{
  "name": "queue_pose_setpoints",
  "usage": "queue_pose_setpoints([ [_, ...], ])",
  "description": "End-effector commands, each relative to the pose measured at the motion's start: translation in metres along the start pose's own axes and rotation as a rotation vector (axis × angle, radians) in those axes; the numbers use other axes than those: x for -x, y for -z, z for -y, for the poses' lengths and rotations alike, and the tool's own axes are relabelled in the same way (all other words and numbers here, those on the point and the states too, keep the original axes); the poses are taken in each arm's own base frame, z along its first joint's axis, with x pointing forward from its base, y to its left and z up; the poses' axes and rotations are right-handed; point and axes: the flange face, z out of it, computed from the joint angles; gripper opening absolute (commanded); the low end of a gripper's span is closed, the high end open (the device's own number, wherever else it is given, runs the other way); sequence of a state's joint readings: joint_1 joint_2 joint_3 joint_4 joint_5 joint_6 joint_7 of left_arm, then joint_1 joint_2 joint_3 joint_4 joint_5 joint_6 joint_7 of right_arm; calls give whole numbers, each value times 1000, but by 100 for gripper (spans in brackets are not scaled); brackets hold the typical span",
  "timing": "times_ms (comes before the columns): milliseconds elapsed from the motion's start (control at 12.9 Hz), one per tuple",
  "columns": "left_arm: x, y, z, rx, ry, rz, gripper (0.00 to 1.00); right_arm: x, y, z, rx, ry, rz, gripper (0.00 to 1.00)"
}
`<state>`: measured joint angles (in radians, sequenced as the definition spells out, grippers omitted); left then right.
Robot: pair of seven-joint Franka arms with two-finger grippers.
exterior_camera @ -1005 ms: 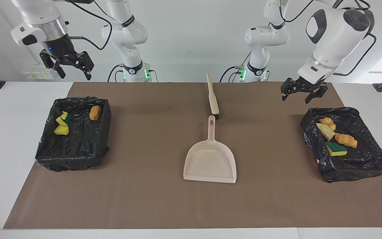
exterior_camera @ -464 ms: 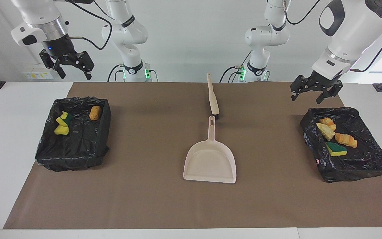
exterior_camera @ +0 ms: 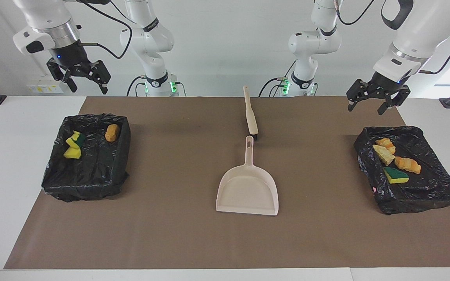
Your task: Sweep and dump trash in bin
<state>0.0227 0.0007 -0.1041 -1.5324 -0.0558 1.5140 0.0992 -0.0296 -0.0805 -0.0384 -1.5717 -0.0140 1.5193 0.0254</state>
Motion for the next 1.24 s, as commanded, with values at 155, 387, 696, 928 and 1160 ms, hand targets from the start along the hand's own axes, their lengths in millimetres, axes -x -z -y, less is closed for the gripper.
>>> queue_pose_setpoints([
  [155,20,13,10,-6,20,-12,100,7,1,1,-19,-17,10,100],
  [387,19,15,12,-7,11,-23,100,7,1,2,-19,-16,10,100],
  [696,15,17,13,-9,14,-44,100,7,2,1,-19,-17,9,100],
  [928,15,17,13,-10,12,-47,100,7,1,1,-19,-17,10,100],
  [1160,16,17,13,-10,17,-46,100,7,2,1,-19,-17,9,100],
])
